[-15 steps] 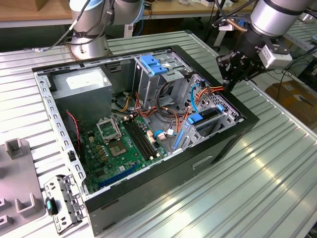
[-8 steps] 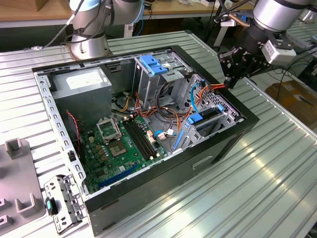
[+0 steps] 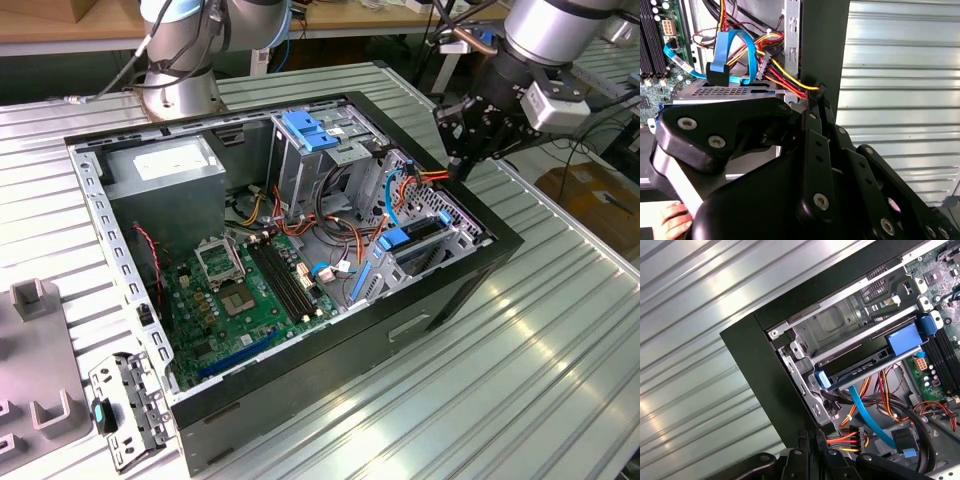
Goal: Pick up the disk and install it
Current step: 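Insert the first disk wire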
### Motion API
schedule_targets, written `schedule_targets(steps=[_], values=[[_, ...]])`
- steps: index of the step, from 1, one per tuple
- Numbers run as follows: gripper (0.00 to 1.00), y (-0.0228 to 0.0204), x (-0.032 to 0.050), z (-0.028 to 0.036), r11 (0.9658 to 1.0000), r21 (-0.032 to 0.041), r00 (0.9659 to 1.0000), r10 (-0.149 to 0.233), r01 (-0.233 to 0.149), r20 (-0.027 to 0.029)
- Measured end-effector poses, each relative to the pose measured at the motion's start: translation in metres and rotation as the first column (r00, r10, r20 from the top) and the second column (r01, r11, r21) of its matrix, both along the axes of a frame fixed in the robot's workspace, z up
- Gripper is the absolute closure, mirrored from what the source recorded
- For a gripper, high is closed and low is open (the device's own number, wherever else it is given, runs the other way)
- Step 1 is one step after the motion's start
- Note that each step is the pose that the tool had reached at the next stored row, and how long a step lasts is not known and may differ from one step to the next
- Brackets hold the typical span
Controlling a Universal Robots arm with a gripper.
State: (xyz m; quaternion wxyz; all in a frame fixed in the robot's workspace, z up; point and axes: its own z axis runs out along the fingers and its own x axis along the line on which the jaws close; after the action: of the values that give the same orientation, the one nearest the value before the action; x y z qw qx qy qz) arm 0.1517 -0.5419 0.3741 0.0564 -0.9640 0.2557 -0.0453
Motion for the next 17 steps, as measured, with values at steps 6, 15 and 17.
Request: schedule_targets(steps=[6, 15, 17], values=[[0.84, 0.0, -0.0002, 0.0001, 0.9998, -0.0002, 0.9998, -0.021, 0.021, 0.0], [0.84, 0.0, -0.0003, 0.0001, 0.9997, -0.0001, 0.9997, -0.026, 0.026, 0.0], [0.84, 0.0, -0.0008, 0.0, 0.9994, 0.0, 0.9994, -0.034, 0.034, 0.0]])
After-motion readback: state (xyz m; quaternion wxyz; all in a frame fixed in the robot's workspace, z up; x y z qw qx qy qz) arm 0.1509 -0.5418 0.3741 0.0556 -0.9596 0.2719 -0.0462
